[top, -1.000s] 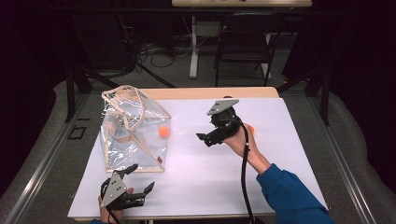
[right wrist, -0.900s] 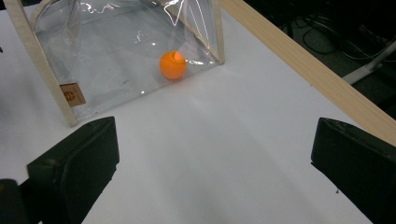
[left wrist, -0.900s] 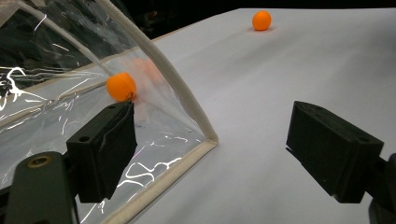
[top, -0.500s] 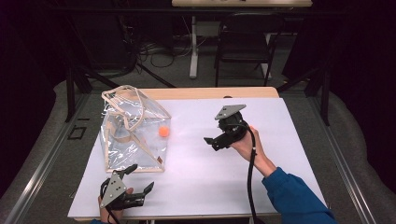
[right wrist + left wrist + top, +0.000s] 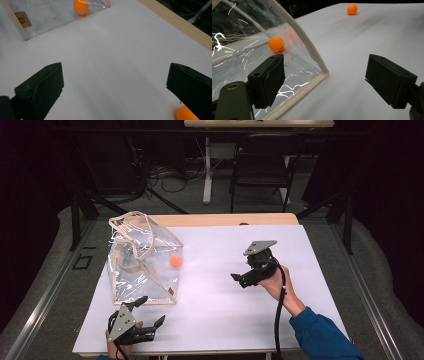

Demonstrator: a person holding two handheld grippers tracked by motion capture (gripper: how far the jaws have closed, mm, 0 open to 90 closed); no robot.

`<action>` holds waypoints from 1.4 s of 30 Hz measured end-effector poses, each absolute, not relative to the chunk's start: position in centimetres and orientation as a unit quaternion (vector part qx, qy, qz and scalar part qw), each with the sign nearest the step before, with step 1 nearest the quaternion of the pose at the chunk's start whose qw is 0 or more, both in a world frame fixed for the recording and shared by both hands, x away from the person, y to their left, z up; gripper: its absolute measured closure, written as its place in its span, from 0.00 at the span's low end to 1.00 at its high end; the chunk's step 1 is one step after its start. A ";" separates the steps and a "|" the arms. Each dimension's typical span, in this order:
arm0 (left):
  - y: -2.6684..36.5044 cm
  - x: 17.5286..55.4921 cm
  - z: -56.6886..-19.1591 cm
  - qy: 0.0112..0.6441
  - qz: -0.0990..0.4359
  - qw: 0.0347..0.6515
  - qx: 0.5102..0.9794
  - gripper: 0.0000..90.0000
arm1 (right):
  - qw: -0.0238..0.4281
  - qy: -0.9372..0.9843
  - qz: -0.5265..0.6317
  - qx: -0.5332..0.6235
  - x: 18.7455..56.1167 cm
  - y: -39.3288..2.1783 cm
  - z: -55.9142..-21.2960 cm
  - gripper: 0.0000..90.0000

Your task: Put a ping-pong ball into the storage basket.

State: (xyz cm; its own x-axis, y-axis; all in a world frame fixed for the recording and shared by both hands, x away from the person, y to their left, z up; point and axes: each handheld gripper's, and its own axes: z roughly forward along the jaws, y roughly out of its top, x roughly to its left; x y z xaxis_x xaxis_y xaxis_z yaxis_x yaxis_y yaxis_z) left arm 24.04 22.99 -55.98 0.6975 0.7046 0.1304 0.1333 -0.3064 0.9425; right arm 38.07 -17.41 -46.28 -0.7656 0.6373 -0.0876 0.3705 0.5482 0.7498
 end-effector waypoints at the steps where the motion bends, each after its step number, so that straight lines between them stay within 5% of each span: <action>1: 23.0 24.0 -56.0 0.275 0.274 0.521 0.760 0.18 | 0.180 0.862 0.373 0.293 38.0 -17.5 -46.4 0.01; 42: 22.6 24.1 -55.8 0.264 0.281 0.514 0.766 0.18 | 0.177 0.842 0.350 0.370 37.1 -24.0 -51.0 0.00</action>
